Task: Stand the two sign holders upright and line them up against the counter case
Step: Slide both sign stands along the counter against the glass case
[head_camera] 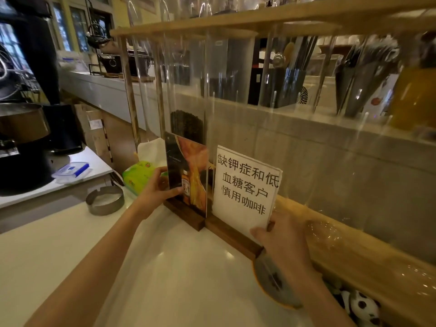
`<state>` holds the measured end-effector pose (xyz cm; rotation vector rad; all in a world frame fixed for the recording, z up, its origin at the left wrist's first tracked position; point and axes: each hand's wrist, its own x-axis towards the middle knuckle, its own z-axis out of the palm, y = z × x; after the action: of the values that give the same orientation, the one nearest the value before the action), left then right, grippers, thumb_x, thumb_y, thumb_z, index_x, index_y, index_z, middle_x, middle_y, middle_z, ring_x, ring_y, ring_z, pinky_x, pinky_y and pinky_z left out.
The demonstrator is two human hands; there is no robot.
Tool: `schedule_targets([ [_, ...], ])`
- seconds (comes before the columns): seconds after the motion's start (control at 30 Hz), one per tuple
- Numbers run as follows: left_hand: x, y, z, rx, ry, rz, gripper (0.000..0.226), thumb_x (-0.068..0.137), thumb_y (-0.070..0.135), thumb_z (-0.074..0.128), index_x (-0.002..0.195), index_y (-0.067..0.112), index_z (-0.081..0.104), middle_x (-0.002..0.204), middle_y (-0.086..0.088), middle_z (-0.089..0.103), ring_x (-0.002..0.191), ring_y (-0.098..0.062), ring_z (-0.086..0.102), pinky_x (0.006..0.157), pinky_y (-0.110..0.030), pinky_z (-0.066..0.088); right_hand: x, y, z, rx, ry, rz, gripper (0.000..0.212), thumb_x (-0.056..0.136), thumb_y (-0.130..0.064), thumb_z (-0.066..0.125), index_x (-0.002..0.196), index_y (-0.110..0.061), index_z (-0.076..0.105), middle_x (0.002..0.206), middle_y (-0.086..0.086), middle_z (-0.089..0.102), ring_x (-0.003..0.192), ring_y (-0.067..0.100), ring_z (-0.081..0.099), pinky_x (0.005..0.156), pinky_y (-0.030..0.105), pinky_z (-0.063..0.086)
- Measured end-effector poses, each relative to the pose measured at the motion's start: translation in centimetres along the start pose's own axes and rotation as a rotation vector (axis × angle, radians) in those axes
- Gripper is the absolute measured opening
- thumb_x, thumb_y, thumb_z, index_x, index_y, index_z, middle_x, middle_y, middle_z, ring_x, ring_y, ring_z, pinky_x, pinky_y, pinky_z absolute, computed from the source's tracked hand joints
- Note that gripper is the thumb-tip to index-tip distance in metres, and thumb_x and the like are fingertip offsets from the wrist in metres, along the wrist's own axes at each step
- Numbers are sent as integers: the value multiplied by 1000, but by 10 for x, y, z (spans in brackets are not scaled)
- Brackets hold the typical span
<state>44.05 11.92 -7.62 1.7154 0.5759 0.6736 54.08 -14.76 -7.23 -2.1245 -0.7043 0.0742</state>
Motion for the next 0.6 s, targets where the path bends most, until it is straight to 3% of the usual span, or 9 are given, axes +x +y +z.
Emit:
schedule_targets([
  [0.2,10,-2,8,2,18,37,52,74,9,67,115,26,41,99,6,59,96,-12,57,79,-29,50,4,-1,1,6,2,13,45,77,-15,69,120,-16,57,130,3,59,112,23,59,65,16,50],
  [0.43,16,-9,13,-4,22,34,55,73,11,69,119,24,42,113,-7,57,108,-26,55,91,-43,50,4,2,0,-32,5,9,39,78,-16,69,116,-12,61,128,5,61,111,23,59,65,15,49],
  [0.6,17,-9,21,-4,50,31,58,73,14,69,123,21,40,100,5,56,107,-25,55,76,-27,51,2,5,0,-38,15,-4,42,79,-16,68,120,-13,58,131,5,58,114,25,58,70,20,52],
])
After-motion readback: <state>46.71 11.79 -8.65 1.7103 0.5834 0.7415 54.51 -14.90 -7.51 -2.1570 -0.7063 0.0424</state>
